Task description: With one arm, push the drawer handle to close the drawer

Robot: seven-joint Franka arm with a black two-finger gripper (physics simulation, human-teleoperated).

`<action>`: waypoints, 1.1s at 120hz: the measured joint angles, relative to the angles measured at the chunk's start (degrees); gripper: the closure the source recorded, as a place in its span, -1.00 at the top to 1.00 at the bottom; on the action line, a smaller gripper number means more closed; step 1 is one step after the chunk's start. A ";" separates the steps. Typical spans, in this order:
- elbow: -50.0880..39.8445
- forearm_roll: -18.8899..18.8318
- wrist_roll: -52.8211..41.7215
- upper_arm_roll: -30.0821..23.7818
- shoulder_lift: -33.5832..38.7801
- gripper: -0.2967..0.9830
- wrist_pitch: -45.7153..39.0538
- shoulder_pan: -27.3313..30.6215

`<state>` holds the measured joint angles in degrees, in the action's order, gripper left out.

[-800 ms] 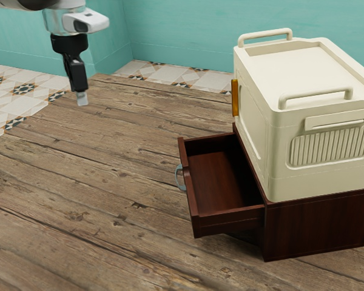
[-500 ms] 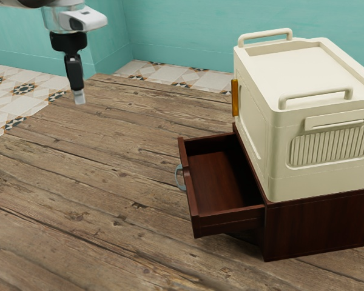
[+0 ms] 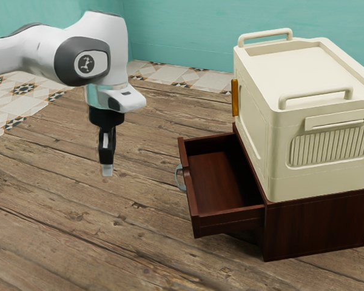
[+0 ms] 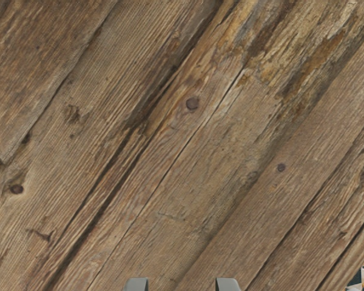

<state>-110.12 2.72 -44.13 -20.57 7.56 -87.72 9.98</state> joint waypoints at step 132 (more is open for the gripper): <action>3.93 -0.78 -0.63 -2.96 -20.53 -0.70 -26.71 -2.42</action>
<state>-106.19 1.94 -44.76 -23.53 -12.97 -114.43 7.56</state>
